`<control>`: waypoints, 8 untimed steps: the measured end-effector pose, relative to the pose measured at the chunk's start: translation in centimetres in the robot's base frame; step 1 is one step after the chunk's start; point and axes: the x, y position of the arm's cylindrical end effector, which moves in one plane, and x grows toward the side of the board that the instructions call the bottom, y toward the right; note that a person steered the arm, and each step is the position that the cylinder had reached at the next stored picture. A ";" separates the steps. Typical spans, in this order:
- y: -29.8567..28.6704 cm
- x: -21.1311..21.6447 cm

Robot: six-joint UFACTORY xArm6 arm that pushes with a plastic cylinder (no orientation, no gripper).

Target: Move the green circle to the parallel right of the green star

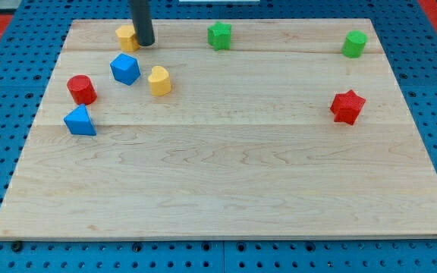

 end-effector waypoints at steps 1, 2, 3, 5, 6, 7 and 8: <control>-1.6 -0.8; 0.5 -2.3; 2.8 -1.6; 23.0 3.9; 33.2 4.7; 38.1 5.6; 40.7 4.4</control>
